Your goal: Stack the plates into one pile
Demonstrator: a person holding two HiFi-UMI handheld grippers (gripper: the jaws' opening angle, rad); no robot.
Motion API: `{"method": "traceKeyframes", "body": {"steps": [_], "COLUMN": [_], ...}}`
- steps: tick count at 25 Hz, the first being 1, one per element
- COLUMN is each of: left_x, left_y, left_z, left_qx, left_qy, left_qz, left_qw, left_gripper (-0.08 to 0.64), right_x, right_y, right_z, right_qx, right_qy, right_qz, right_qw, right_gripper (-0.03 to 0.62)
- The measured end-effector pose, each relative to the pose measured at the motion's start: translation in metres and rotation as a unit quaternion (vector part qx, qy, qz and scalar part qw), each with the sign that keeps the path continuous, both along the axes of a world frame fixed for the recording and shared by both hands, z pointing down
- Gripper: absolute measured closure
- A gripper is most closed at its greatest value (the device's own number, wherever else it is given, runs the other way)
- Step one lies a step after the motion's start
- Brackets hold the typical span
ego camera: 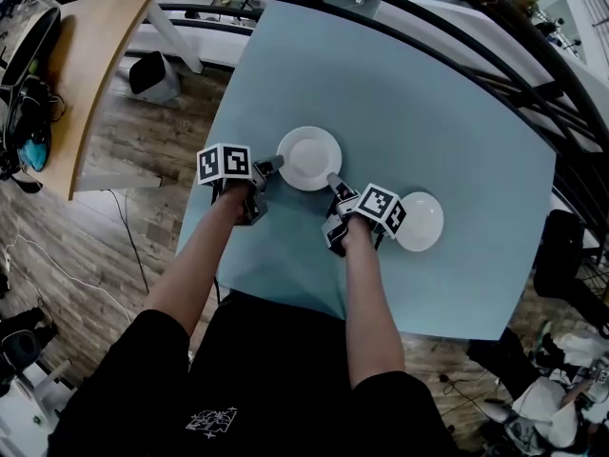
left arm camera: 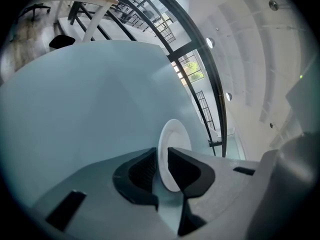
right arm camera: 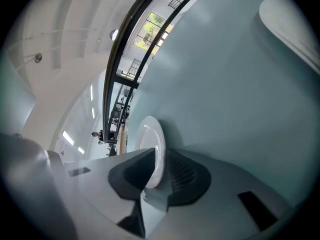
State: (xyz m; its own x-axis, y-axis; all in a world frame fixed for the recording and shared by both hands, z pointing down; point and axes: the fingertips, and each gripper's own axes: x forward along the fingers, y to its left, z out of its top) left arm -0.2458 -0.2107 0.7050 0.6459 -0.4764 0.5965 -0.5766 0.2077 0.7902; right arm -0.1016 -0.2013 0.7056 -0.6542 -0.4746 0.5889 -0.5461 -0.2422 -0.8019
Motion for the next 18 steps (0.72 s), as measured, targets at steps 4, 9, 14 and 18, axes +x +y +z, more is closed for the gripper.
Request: {"method": "traceKeyframes", "body": {"steps": [4, 9, 14, 18], "left_x": [-0.001, 0.0, 0.001, 0.006], "left_y": [-0.002, 0.001, 0.004, 0.005], "left_z": [0.003, 0.001, -0.005, -0.013], "left_qx": [-0.006, 0.001, 0.006, 0.014], "left_qy": [-0.009, -0.01, -0.003, 0.0], "left_qz": [0.004, 0.017, 0.012, 0.015], "left_qw": [0.9999, 0.9998, 0.9999, 0.9998], "left_gripper": [0.517, 0.525, 0.525, 0.525], "right_x": [-0.003, -0.002, -0.001, 0.003], "right_y": [-0.001, 0.0, 0.002, 0.003], "right_z": [0.003, 0.001, -0.007, -0.012], "right_qx": [-0.002, 0.0, 0.009, 0.017], "right_qy": [0.02, 0.02, 0.018, 0.016], "right_qz": [-0.008, -0.012, -0.016, -0.017], "right_qw": [1.0, 1.0, 1.0, 1.0], "right_gripper": [0.558, 0.561, 0.561, 0.561]}}
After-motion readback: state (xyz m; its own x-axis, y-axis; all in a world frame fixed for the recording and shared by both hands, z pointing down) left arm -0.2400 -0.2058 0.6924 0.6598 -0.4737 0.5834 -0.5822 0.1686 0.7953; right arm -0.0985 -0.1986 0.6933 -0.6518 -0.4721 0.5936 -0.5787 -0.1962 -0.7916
